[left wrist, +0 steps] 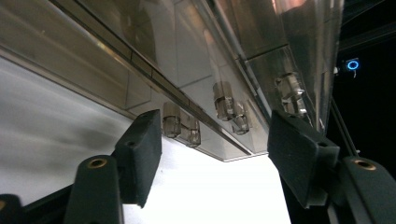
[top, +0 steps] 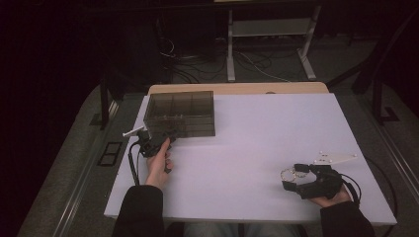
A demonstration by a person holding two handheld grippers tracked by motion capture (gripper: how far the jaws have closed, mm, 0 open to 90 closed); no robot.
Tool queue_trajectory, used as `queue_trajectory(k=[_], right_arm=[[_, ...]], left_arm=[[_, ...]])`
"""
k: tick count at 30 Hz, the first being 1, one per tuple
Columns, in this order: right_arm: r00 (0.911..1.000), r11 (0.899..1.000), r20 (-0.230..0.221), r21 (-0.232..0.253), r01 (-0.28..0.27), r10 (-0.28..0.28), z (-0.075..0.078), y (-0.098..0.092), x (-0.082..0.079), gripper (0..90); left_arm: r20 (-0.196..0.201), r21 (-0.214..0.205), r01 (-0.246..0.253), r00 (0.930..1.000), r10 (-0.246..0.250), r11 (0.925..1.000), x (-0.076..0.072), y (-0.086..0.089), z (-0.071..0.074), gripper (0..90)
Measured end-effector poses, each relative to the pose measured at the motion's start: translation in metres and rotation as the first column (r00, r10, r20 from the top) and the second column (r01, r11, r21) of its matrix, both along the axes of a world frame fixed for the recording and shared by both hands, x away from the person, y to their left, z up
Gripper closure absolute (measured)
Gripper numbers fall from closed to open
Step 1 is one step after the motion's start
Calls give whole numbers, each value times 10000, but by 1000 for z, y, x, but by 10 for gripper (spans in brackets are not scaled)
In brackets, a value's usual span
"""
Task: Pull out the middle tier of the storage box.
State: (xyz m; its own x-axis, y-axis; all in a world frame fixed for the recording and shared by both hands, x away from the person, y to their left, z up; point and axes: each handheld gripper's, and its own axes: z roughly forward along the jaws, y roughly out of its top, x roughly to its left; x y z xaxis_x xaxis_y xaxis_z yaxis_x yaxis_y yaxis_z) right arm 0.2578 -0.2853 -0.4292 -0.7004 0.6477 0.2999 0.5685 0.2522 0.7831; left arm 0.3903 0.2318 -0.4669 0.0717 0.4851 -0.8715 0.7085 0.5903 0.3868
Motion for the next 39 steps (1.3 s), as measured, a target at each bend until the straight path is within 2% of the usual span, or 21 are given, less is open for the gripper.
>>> queue_trajectory(k=[5,7,16,23,28,34,39], right_arm=[[10000,10000,43,-21,-38,38,0,0,0,101],[10000,10000,39,-29,-58,58,0,0,0,101],[9999,9999,-7,-77,-100,100,-1,0,1,101],[10000,9999,-27,-65,-90,90,-1,1,0,101],[9999,9999,-14,-81,-116,116,-1,1,1,101],[9999,9999,-54,-100,-138,137,-1,1,1,101],[9998,9997,-60,-145,-179,178,-1,2,1,101]], left_arm=[[-3,92,-36,10000,36,10000,0,-1,0,448],[10,92,-28,10000,28,10000,0,-1,0,511],[41,-248,-104,9999,105,9996,2,-1,-2,674],[99,-496,19,9999,-14,9988,4,0,-6,688],[188,-902,156,9997,-139,9958,5,1,-6,782],[94,-1016,220,9997,-211,9946,6,3,-6,801],[-16,-930,410,9991,-413,9948,9,5,-4,805]])
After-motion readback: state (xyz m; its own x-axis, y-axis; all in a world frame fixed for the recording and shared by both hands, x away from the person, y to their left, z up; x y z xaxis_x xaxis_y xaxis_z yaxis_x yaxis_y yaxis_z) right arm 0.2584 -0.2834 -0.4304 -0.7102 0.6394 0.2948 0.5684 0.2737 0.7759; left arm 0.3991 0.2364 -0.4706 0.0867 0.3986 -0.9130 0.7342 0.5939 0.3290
